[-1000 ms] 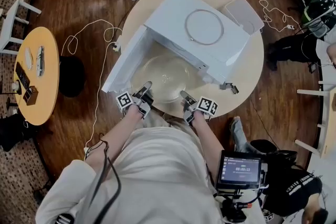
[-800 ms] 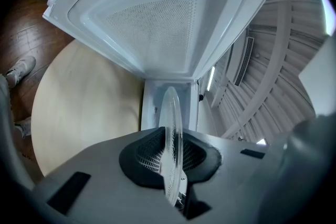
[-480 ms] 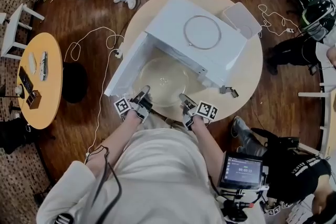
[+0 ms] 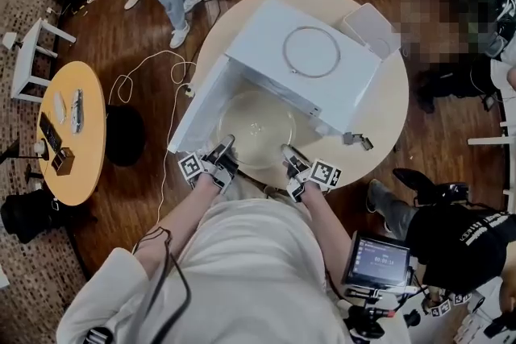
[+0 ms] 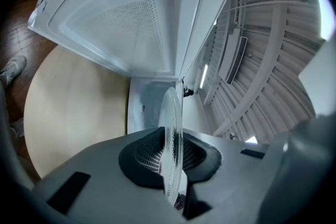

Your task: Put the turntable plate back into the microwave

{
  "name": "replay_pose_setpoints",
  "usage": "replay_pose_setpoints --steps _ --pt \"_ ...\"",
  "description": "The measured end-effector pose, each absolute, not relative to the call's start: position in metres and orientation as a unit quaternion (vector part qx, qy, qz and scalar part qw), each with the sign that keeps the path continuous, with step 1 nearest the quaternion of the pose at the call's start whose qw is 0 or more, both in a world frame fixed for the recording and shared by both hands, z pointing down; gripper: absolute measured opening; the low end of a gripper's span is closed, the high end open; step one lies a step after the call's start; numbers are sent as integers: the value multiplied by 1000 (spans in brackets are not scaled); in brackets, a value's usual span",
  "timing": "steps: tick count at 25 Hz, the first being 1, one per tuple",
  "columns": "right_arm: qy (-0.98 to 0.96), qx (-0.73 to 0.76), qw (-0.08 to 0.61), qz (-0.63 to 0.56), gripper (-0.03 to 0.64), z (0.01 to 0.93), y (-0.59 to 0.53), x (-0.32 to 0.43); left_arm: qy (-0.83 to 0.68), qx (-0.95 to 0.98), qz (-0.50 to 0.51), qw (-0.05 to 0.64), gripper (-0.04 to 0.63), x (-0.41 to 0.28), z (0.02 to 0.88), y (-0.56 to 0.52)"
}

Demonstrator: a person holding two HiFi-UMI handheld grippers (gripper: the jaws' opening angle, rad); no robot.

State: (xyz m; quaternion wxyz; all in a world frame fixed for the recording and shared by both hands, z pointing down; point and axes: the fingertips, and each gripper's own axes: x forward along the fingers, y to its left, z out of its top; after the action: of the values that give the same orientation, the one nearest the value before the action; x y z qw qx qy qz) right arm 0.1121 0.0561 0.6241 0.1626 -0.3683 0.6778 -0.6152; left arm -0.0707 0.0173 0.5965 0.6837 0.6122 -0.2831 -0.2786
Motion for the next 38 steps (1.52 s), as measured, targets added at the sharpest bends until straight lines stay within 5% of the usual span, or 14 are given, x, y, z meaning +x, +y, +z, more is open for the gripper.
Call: replay_pose_setpoints --steps 20,26,38 --pt "685 -349 222 -600 183 602 45 113 -251 606 -304 691 37 -59 577 11" --pt "691 -340 236 -592 93 593 36 114 -236 615 -299 690 37 -54 571 9" --pt "654 -326 285 -621 42 604 18 110 -255 606 -280 699 35 -66 597 -7"
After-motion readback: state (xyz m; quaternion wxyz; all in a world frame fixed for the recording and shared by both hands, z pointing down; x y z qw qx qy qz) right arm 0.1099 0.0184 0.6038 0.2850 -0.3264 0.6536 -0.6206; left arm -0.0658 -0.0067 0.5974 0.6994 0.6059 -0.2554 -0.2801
